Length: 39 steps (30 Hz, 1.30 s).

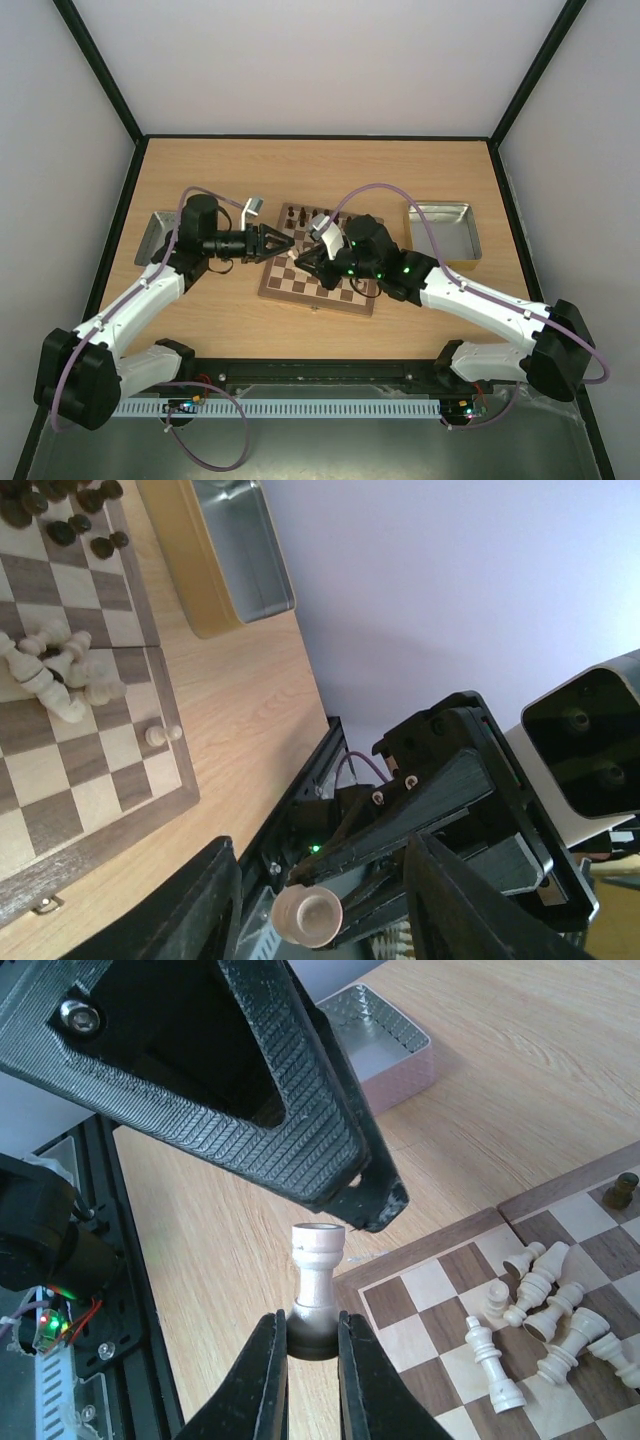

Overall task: Set up the chess pieces on the board
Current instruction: Place the chess piece on the chessboard.

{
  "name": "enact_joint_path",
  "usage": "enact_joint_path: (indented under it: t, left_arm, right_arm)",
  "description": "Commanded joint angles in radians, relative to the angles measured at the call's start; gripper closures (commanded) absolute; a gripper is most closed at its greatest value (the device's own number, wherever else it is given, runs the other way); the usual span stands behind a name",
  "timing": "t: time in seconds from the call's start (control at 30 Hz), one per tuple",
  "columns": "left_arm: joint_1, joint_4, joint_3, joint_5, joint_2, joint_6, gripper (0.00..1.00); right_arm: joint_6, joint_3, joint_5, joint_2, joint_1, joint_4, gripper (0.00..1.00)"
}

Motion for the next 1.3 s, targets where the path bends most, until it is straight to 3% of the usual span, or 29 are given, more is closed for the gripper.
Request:
enact_joint_path:
  t: [0.0,0.3,0.53,0.6,0.73,0.8,0.9,1.03,1.27]
  left_arm:
    - [-0.008,-0.015,0.023,0.068,0.015,0.009,0.58]
    - [-0.038,-0.084,0.034,0.077,0.051,0.08,0.71]
    - [-0.04,-0.085,0.039,0.07,0.068,0.091,0.9]
    - [-0.04,-0.084,0.04,0.05,0.067,0.094,0.91]
    - [-0.04,-0.134,0.049,-0.031,0.066,0.138,0.91]
    - [-0.04,-0.226,0.072,-0.14,0.063,0.203,0.91]
    - [-0.044,-0.372,0.099,-0.412,0.049,0.285,0.91]
    - [-0.111,-0.443,0.076,-0.791,0.002,0.322,0.91]
    - [-0.322,-0.425,0.012,-1.149,-0.016,0.278,0.9]
  right_arm:
    - [-0.036,0.035,0.002,0.006,0.001,-0.038,0.91]
    - [-0.037,0.044,0.036,0.023,0.003,-0.042,0.92]
    - [-0.038,0.045,0.043,0.029,0.001,-0.043,0.91]
    - [-0.03,0.045,0.053,0.027,0.001,-0.048,0.88]
    - [0.019,0.041,0.118,0.013,0.002,-0.065,0.72]
    - [0.062,0.036,0.169,-0.003,0.001,-0.069,0.62]
    - [0.156,0.0,0.309,-0.048,0.002,-0.045,0.55]
    - [0.311,-0.05,0.537,-0.112,0.001,-0.012,0.51]
    - [0.507,-0.104,0.729,-0.135,0.002,-0.006,0.51]
